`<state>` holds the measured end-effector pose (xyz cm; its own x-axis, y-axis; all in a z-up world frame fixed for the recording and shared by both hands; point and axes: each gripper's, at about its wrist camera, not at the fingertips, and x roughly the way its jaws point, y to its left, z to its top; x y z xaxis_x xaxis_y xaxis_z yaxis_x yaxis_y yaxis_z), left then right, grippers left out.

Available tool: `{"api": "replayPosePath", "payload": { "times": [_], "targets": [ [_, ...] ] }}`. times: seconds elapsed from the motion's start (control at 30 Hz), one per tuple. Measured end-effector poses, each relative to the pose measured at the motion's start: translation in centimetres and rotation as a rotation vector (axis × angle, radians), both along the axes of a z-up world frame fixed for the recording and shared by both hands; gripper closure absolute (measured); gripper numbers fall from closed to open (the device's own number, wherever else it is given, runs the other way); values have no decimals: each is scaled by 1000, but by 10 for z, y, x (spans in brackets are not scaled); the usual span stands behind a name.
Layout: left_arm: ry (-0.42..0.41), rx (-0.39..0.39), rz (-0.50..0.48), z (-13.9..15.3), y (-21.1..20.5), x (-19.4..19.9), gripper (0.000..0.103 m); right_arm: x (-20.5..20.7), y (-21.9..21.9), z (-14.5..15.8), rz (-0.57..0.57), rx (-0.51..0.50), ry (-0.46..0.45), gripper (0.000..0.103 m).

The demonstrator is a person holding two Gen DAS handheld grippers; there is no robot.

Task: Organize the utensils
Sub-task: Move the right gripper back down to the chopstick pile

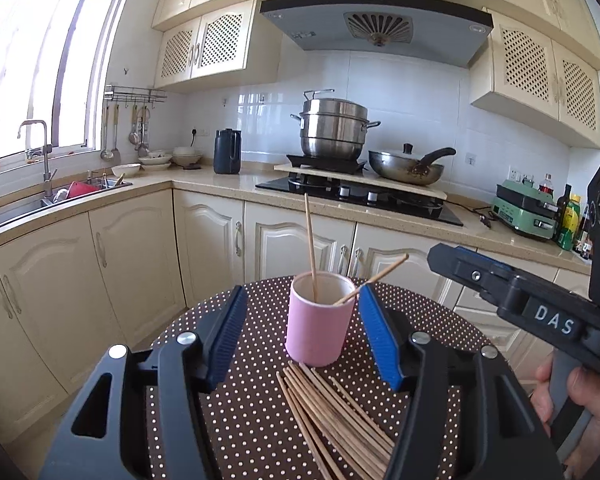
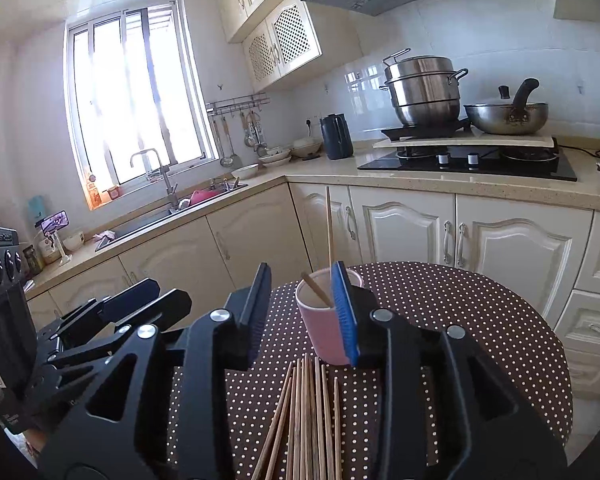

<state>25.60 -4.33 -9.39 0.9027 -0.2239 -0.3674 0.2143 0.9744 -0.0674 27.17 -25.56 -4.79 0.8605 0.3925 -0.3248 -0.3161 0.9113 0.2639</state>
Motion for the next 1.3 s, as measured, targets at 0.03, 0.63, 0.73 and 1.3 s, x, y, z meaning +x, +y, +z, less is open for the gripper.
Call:
{"api": "replayPosePath", "payload": {
  "times": [0.03, 0.63, 0.73, 1.3],
  "targets": [
    [20, 14, 4, -5, -1, -1, 45, -2, 0, -3, 2, -4, 6, 54],
    [462, 150, -3, -133, -11, 21, 45, 2, -4, -105, 5, -77, 315, 54],
    [488, 167, -5, -143, -15, 23, 45, 4, -2, -117, 8, -87, 349, 54],
    [511, 229, 4, -150, -20, 36, 45, 33, 15, -139, 57, -228, 503, 55]
  ]
}}
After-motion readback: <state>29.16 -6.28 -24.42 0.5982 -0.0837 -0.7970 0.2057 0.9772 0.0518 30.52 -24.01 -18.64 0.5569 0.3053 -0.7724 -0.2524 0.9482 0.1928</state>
